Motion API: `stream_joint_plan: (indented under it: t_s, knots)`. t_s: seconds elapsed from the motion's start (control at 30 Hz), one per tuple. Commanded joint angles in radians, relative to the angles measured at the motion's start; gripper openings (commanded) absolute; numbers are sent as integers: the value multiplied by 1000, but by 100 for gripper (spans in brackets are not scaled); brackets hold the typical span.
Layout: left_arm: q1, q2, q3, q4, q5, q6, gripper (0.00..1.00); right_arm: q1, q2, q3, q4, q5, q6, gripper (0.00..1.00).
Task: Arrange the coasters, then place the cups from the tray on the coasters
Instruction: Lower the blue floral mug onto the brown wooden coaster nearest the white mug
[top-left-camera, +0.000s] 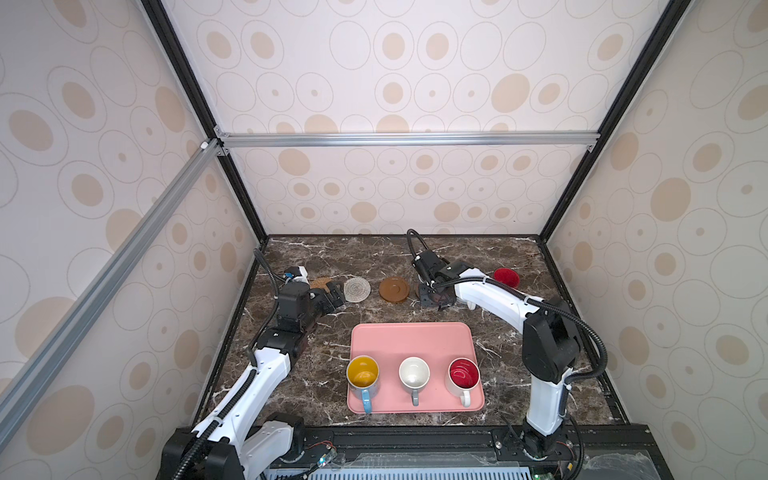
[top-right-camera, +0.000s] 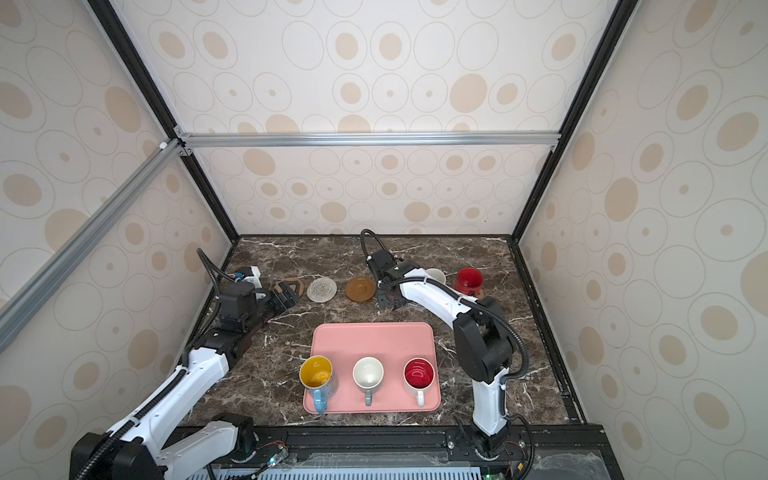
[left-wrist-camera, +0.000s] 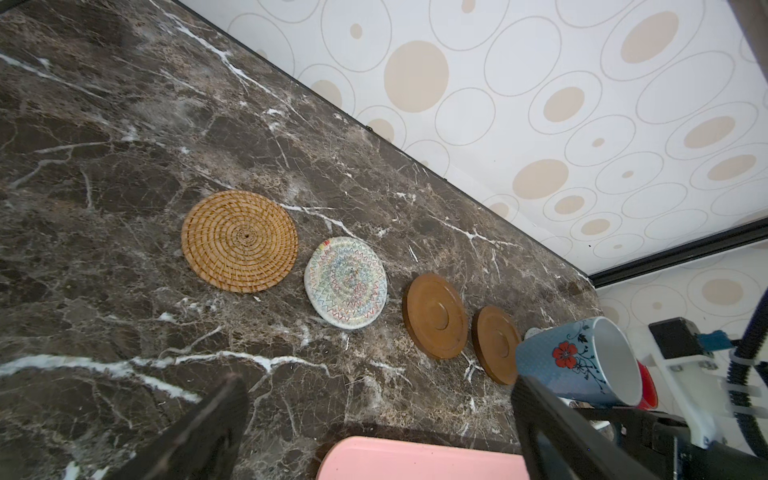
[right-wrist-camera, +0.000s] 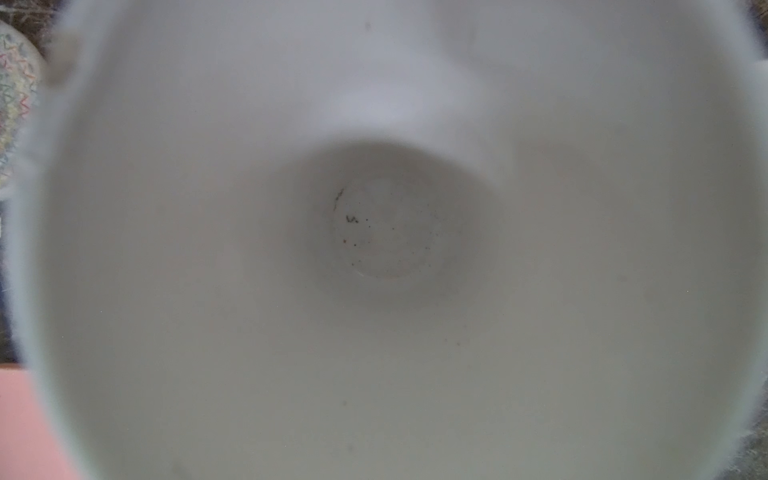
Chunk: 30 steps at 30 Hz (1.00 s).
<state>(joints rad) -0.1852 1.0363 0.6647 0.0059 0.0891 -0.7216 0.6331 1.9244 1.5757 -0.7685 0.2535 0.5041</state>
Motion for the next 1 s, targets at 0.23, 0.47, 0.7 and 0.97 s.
stream_joint_plan:
  t_s: [0.23, 0.47, 0.7, 0.97]
  knots:
    - [6, -14, 38, -11, 3, -8, 100, -23, 31, 27, 39, 3, 7, 15]
    - [6, -24, 33, -17, -2, -7, 100, -35, 50, 39, 44, 0, 2, 15]
    - [6, -25, 33, -17, 1, -9, 100, -45, 69, 64, 43, 0, -8, 15]
    - [6, -36, 29, -24, -4, -9, 100, -50, 82, 75, 42, -1, -10, 15]
